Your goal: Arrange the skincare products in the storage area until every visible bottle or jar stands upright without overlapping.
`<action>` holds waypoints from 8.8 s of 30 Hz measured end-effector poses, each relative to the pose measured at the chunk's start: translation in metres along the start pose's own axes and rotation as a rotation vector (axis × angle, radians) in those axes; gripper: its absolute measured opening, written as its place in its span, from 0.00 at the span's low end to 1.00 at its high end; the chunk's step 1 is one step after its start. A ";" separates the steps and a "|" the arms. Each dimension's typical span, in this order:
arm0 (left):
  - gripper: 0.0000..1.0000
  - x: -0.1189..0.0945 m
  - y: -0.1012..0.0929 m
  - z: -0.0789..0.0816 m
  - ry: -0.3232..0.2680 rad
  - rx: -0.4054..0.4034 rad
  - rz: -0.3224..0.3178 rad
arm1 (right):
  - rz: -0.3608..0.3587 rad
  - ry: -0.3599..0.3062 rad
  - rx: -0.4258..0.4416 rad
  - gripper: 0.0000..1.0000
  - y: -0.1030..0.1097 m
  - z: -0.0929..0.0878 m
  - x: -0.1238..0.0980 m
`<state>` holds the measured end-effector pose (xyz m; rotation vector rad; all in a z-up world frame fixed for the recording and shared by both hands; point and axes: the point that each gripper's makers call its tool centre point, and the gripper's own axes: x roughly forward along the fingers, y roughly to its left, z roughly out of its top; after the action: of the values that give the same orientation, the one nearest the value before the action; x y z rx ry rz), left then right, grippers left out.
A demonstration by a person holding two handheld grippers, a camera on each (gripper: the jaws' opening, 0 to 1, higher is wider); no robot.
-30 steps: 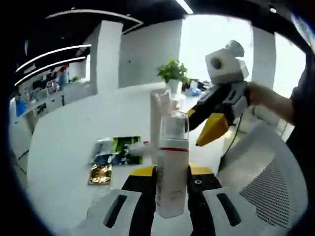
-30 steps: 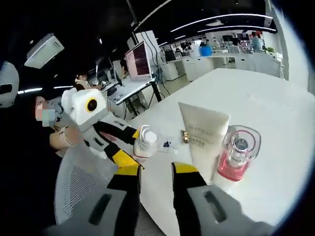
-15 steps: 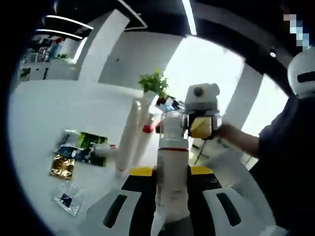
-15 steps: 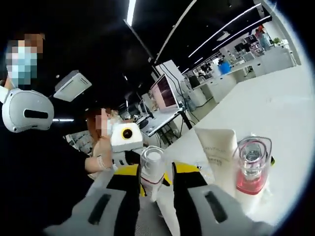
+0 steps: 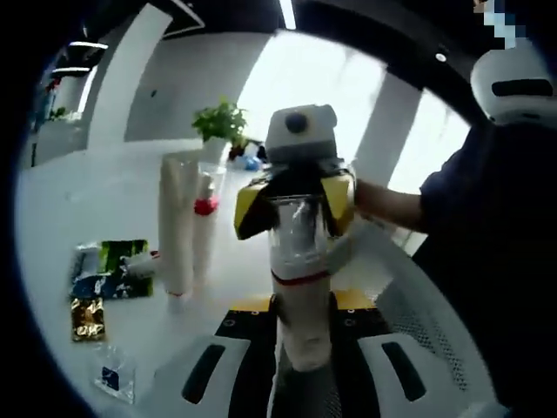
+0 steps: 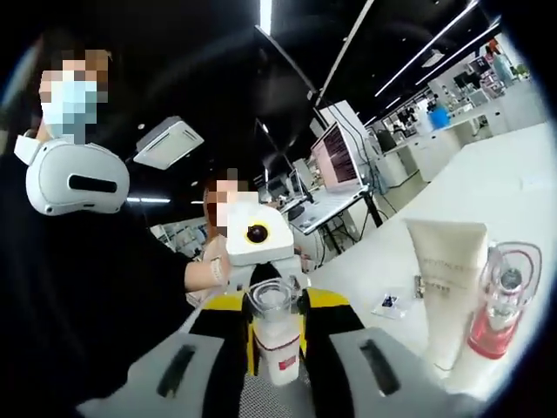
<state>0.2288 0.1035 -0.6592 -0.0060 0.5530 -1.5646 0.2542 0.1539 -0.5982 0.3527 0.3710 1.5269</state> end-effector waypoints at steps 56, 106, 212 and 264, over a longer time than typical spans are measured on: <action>0.19 -0.021 0.084 0.002 0.032 0.026 0.569 | -0.689 0.052 -0.102 0.19 -0.075 0.004 -0.010; 0.20 0.004 0.045 0.005 0.057 0.273 0.203 | -0.387 0.096 -0.281 0.21 -0.034 0.003 -0.010; 0.21 -0.009 0.086 -0.040 0.280 0.162 0.449 | -0.616 0.498 -0.172 0.25 -0.082 -0.091 -0.052; 0.06 0.054 0.097 -0.028 0.324 0.180 0.357 | -0.771 0.567 -0.102 0.13 -0.108 -0.100 -0.101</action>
<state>0.3054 0.0651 -0.7354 0.4667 0.6246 -1.2653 0.3056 0.0505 -0.7345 -0.3011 0.7660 0.8494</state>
